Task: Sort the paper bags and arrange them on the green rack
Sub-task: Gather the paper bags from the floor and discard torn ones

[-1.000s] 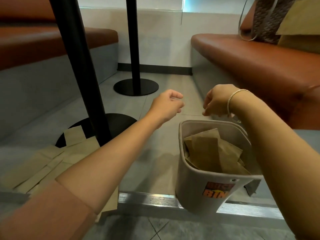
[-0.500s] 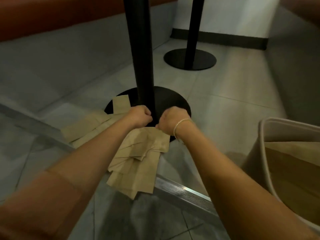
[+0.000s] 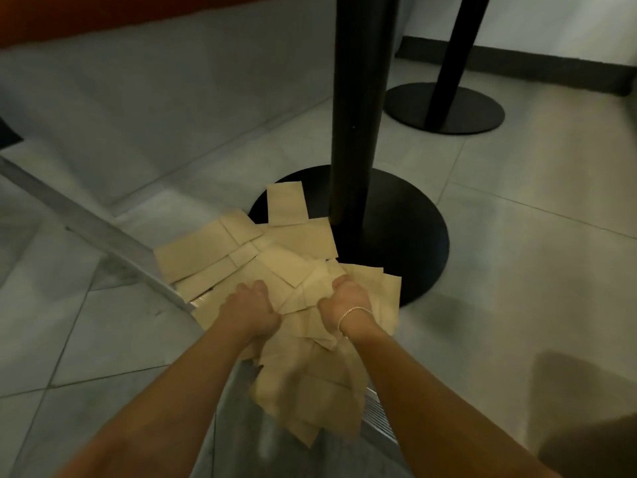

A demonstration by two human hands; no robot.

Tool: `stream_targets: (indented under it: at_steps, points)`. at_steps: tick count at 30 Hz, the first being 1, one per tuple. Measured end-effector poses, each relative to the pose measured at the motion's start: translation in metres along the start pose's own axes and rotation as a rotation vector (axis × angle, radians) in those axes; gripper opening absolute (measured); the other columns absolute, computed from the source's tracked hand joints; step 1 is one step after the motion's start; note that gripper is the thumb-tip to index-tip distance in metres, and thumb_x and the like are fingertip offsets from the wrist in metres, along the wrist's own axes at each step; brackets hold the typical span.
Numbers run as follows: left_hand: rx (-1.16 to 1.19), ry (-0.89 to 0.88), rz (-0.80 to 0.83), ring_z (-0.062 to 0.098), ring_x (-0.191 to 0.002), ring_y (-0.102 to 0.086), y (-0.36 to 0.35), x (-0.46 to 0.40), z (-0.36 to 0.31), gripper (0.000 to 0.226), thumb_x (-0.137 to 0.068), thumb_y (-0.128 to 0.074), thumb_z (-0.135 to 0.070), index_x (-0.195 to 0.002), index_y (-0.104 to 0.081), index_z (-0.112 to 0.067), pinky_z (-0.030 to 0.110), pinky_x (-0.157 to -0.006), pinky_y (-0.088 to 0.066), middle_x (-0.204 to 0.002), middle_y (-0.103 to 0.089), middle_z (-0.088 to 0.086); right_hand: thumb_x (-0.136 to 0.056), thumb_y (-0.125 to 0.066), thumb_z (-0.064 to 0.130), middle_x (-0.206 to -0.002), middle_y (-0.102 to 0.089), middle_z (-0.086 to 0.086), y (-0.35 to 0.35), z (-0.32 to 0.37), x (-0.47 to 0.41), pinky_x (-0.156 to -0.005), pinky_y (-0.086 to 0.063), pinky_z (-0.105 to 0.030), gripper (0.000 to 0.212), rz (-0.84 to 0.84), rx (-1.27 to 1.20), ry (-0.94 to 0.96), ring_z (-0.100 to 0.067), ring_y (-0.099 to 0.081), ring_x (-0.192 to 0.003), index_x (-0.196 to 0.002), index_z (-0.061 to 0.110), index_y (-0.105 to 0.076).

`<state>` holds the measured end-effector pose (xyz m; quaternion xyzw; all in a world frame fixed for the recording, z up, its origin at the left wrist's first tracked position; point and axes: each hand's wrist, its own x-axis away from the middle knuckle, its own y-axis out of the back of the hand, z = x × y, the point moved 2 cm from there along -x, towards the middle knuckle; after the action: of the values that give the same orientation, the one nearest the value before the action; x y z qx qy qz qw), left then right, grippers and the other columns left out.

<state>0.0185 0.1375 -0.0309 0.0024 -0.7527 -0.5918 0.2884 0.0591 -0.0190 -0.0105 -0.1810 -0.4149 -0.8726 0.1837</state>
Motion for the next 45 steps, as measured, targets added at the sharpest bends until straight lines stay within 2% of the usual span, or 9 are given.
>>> stream_targets:
  at_steps: [10,14,18,23,28,33,36,40,45]
  points:
    - [-0.189,-0.137,-0.067,0.031,-0.104,-0.056,0.001,-0.012,0.010,0.045,-0.084,-0.056,-0.021,-0.123,-0.038,-0.007,0.033,-0.082,-0.043,-0.111,-0.059,0.015,-0.080,-0.068,0.036,-0.128,-0.051,-0.014,-0.034,0.017,-0.033,-0.085,-0.042,-0.028,0.067,-0.046,-0.200,-0.166,-0.030,-0.051,-0.117,-0.130,0.004,-0.037]
    - [-0.075,-0.098,-0.063,0.029,-0.106,-0.056,0.007,-0.018,0.025,0.033,-0.086,-0.052,-0.019,-0.118,-0.046,-0.014,0.029,-0.082,-0.044,-0.113,-0.060,0.012,-0.071,-0.071,0.045,-0.122,-0.057,-0.011,-0.038,0.021,-0.040,-0.081,-0.042,-0.029,0.072,-0.039,-0.287,-0.236,-0.028,-0.055,-0.111,-0.126,0.007,-0.043]
    - [-0.034,-0.153,-0.067,0.025,-0.105,-0.057,0.003,-0.016,0.028,0.022,-0.087,-0.052,-0.021,-0.108,-0.057,-0.017,0.025,-0.081,-0.041,-0.110,-0.064,0.006,-0.069,-0.068,0.056,-0.126,-0.052,-0.010,-0.037,0.025,-0.041,-0.092,-0.044,-0.034,0.075,-0.080,-0.297,-0.269,-0.028,-0.049,-0.116,-0.125,0.011,-0.049]
    - [0.091,-0.155,-0.107,0.033,-0.097,-0.058,0.001,-0.009,0.025,0.016,-0.099,-0.036,-0.022,-0.103,-0.047,-0.011,0.031,-0.075,-0.042,-0.105,-0.063,0.017,-0.082,-0.068,0.035,-0.133,-0.039,-0.018,-0.032,0.014,-0.035,-0.097,-0.040,-0.035,0.070,-0.252,-0.342,-0.232,-0.033,-0.044,-0.121,-0.133,0.002,-0.034]
    - [0.243,-0.151,-0.039,0.026,-0.089,-0.054,0.002,-0.001,0.030,0.010,-0.100,-0.036,-0.024,-0.098,-0.038,-0.014,0.027,-0.071,-0.037,-0.104,-0.061,0.015,-0.079,-0.073,0.034,-0.130,-0.052,-0.016,-0.026,0.016,-0.033,-0.091,-0.043,-0.032,0.070,-0.056,-0.501,-0.303,-0.031,-0.051,-0.118,-0.131,-0.001,-0.042]
    - [0.300,-0.169,0.007,0.024,-0.087,-0.052,-0.001,0.004,0.025,0.011,-0.100,-0.039,-0.026,-0.095,-0.037,-0.016,0.025,-0.072,-0.035,-0.094,-0.056,0.008,-0.065,-0.077,0.041,-0.108,-0.059,-0.012,-0.030,0.015,-0.026,-0.096,-0.047,-0.041,0.055,-0.033,-0.505,-0.330,-0.033,-0.056,-0.107,-0.103,0.006,-0.057]
    - [0.334,-0.179,0.026,0.022,-0.086,-0.050,-0.002,0.010,0.016,0.010,-0.099,-0.040,-0.026,-0.095,-0.039,-0.017,0.026,-0.071,-0.035,-0.093,-0.055,0.006,-0.066,-0.071,0.047,-0.117,-0.052,-0.014,-0.024,0.014,-0.023,-0.092,-0.047,-0.036,0.066,-0.132,-0.379,-0.358,-0.031,-0.053,-0.107,-0.115,0.006,-0.054]
    - [0.363,-0.195,0.039,0.021,-0.087,-0.049,-0.004,0.020,0.007,0.009,-0.099,-0.041,-0.025,-0.096,-0.039,-0.017,0.026,-0.072,-0.035,-0.093,-0.053,0.005,-0.079,-0.067,0.042,-0.130,-0.038,-0.016,-0.018,0.001,-0.014,-0.093,-0.043,-0.038,0.074,-0.242,-0.239,-0.398,-0.032,-0.043,-0.118,-0.136,0.009,-0.033]
    - [0.362,-0.194,0.031,0.019,-0.085,-0.047,-0.004,0.022,0.004,0.010,-0.099,-0.040,-0.025,-0.095,-0.038,-0.016,0.025,-0.071,-0.032,-0.090,-0.051,0.004,-0.073,-0.076,0.032,-0.124,-0.052,-0.013,-0.014,-0.010,-0.012,-0.091,-0.043,-0.035,0.076,-0.179,-0.292,-0.426,-0.030,-0.050,-0.117,-0.131,0.005,-0.034]
